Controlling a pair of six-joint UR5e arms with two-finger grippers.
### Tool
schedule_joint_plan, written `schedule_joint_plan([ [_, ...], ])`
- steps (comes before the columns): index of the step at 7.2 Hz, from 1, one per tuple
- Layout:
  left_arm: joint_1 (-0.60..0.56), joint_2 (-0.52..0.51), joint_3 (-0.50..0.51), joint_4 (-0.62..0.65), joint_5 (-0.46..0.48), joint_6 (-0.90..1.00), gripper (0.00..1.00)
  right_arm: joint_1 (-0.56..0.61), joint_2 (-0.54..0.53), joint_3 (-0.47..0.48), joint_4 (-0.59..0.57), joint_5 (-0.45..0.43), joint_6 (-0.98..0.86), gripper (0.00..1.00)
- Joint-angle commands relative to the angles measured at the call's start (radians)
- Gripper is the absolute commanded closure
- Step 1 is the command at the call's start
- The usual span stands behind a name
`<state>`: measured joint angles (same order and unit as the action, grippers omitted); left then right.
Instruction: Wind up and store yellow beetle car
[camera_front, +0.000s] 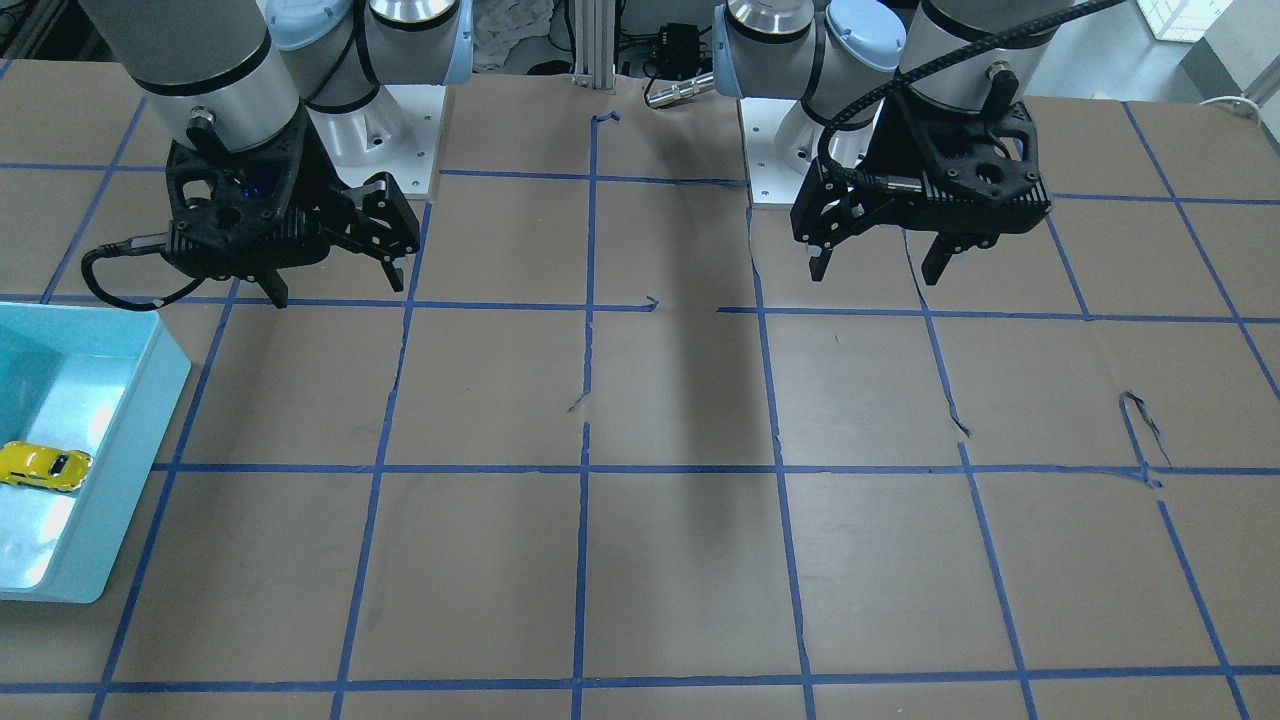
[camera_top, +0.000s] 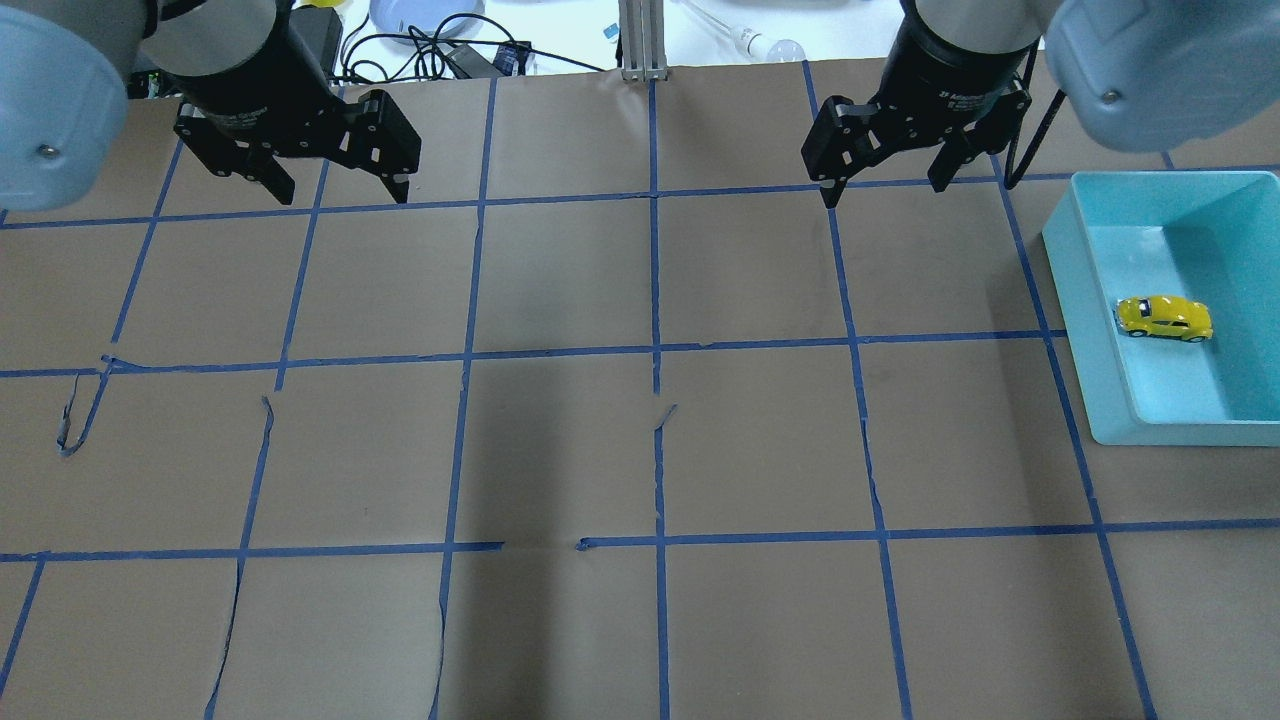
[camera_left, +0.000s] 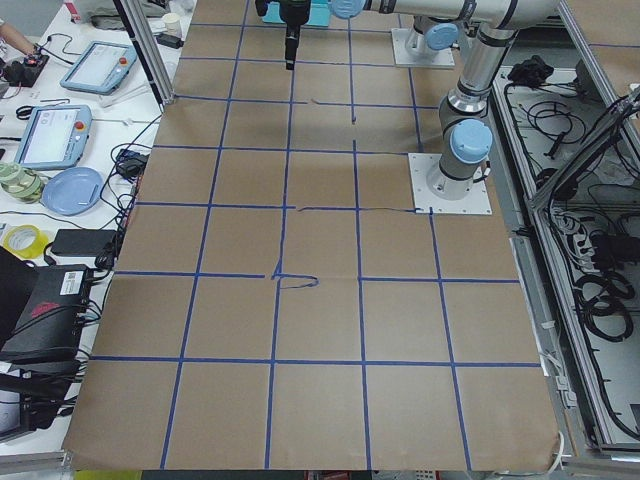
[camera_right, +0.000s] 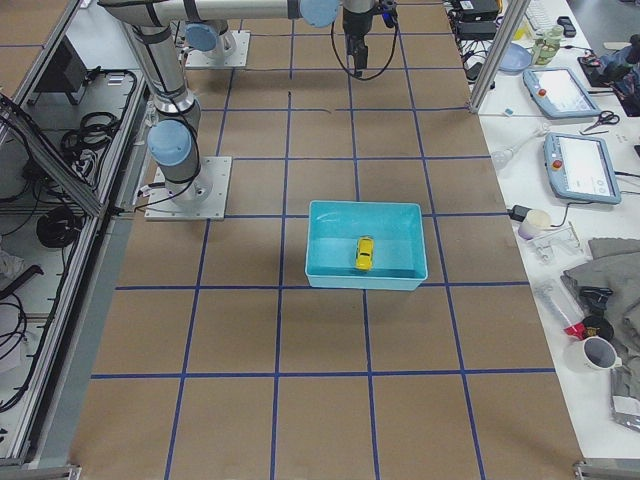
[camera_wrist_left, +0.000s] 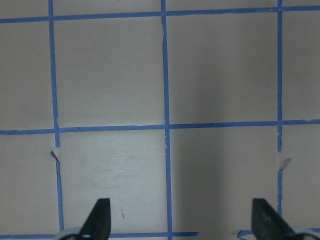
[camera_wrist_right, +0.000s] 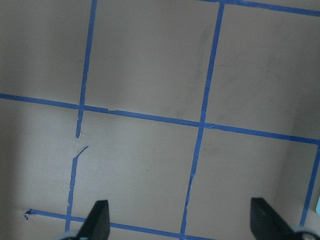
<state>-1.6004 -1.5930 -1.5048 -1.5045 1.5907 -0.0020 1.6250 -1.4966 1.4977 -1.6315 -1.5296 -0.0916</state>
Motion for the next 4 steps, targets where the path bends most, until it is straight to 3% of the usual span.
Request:
schedule_joint_plan([
  [1,-0.001,0.001,-0.008,0.004,0.0,0.0,0.0,-0.008,-0.001,0.006,-0.031,-0.052,0.007,0.0],
  [4,-0.007,0.002,-0.008,0.004,0.0,-0.001,0.0,-0.01,-0.001,0.003,-0.037,-0.035,0.163,0.0],
])
